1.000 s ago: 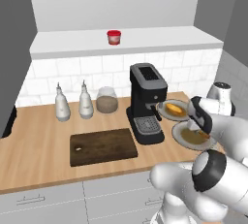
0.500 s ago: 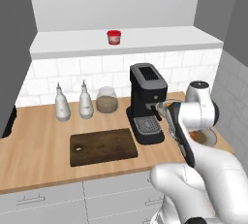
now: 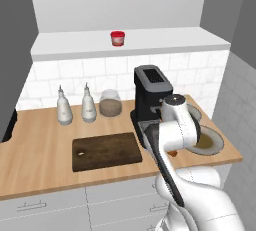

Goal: From the different types of pastries on the counter, select a croissant and place it on the cutting board. Then retrieve a jar of jam from the cabinet and place it alongside the croissant on the cutting board.

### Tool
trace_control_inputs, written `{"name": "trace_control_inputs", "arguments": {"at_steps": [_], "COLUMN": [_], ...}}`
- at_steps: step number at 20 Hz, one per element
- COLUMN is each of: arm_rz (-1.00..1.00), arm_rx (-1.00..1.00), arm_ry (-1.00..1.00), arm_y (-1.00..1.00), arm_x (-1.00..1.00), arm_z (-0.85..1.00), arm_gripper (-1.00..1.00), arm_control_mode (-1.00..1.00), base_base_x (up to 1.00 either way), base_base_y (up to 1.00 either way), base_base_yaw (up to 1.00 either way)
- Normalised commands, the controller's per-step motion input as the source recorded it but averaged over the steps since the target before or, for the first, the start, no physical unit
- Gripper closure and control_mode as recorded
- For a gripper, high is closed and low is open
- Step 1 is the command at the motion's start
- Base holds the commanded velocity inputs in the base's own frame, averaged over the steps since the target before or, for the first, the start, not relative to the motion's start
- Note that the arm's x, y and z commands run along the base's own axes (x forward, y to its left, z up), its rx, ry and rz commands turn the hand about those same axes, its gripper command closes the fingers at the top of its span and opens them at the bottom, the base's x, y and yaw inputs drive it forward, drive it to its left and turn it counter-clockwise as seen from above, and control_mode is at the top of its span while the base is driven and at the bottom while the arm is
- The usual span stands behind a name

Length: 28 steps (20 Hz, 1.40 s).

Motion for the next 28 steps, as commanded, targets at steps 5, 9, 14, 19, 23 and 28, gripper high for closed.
{"name": "trace_control_inputs", "arguments": {"at_steps": [5, 9, 14, 19, 23, 28], "arm_rz": [0.06, 0.04, 0.04, 0.04, 0.01, 0.0], "arm_rx": [0.0, 0.0, 0.0, 0.0, 0.0, 0.0], "arm_ry": [0.05, 0.07, 0.1, 0.15, 0.13, 0.01], "arm_y": [1.0, 1.0, 1.0, 0.96, 0.79, 0.19], "arm_x": [0.4, 0.64, 0.59, 0.33, 0.17, 0.19], "arm_z": [0.05, 0.0, 0.0, -0.03, -0.12, -0.41], "arm_gripper": [1.0, 1.0, 1.0, 1.0, 1.0, 1.0], "arm_control_mode": [-1.0, -1.0, -1.0, -1.0, -1.0, -1.0], "base_base_x": [0.0, 0.0, 0.0, 0.0, 0.0, 0.0], "base_base_y": [0.0, 0.0, 0.0, 0.0, 0.0, 0.0], "base_base_yaw": [0.0, 0.0, 0.0, 0.0, 0.0, 0.0]}}
